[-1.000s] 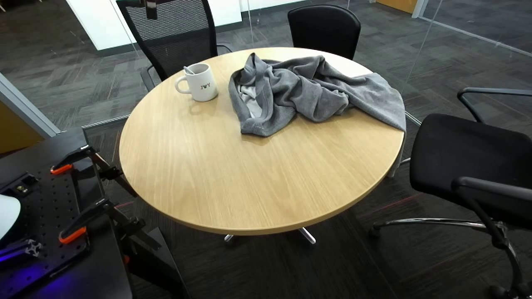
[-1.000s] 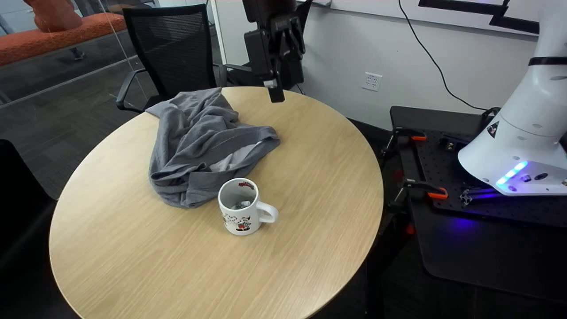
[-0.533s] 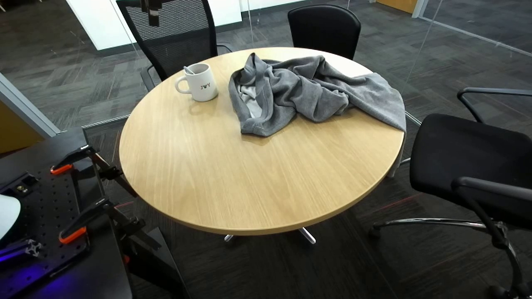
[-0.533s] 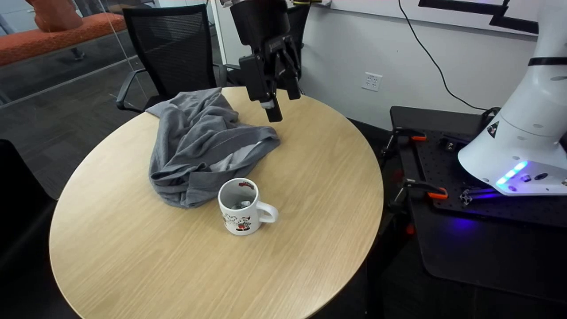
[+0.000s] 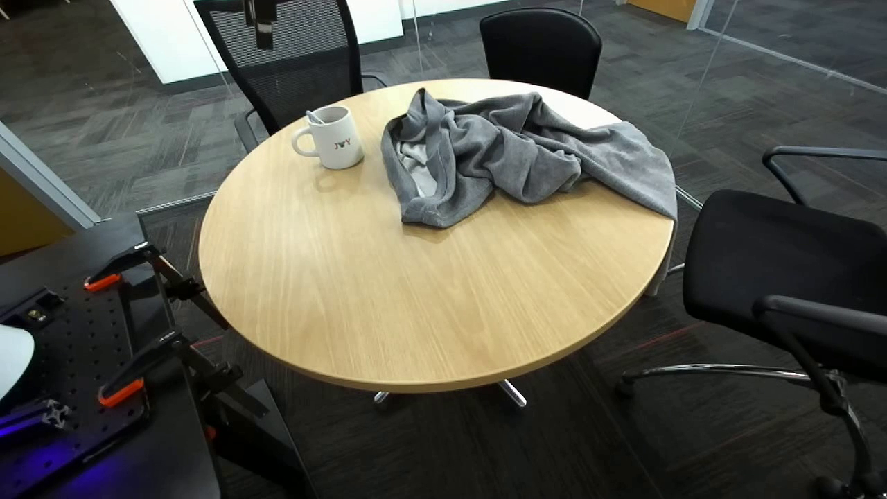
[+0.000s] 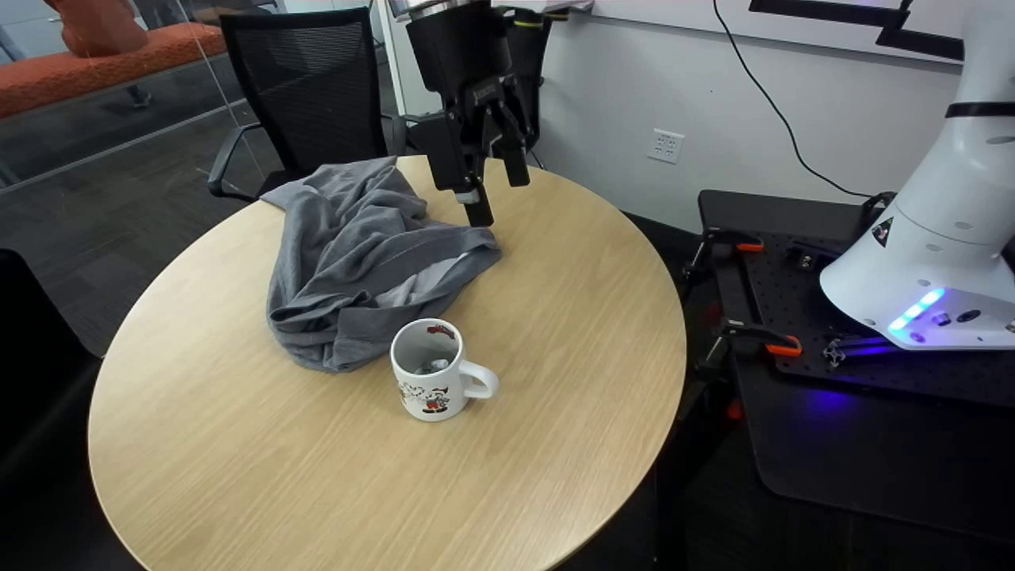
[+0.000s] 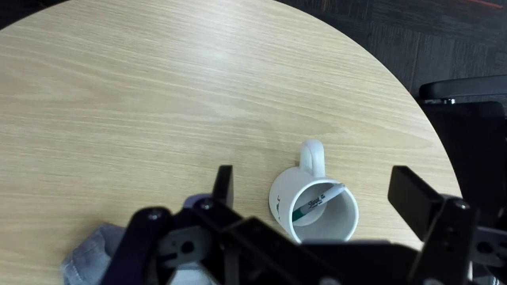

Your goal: Pick up the marker from the cup and place it on the table

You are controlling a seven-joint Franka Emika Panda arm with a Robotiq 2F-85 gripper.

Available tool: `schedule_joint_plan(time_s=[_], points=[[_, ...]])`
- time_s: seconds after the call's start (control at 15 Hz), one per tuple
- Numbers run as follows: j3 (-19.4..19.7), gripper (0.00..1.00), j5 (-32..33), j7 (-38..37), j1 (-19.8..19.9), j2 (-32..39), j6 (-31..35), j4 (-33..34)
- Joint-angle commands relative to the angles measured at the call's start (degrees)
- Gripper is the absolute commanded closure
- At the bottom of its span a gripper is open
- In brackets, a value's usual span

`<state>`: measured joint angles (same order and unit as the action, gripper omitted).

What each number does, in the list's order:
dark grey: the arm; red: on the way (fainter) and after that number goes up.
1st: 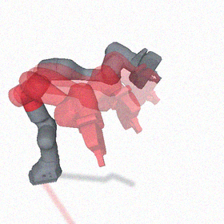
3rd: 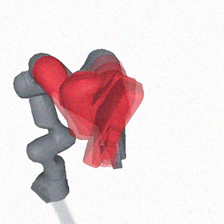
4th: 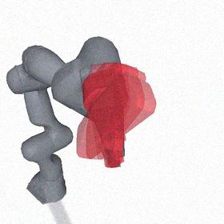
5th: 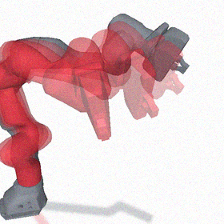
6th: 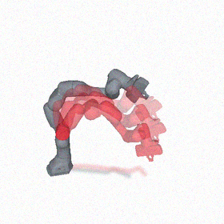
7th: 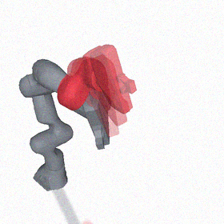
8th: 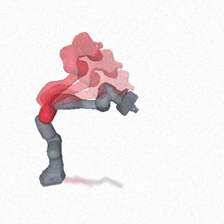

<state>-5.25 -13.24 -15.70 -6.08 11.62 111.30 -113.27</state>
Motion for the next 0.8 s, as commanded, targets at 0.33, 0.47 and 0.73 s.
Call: schedule_joint_plan(time_s=[0.33,0.47,0.73], points=[[-0.70,0.00,-2.91,-7.87,-2.51,4.64,5.16,0.84],[-0.60,0.00,-3.73,-9.97,-3.20,5.90,7.09,1.17],[-0.26,0.00,-4.76,-13.86,-3.95,8.72,10.32,1.94]])
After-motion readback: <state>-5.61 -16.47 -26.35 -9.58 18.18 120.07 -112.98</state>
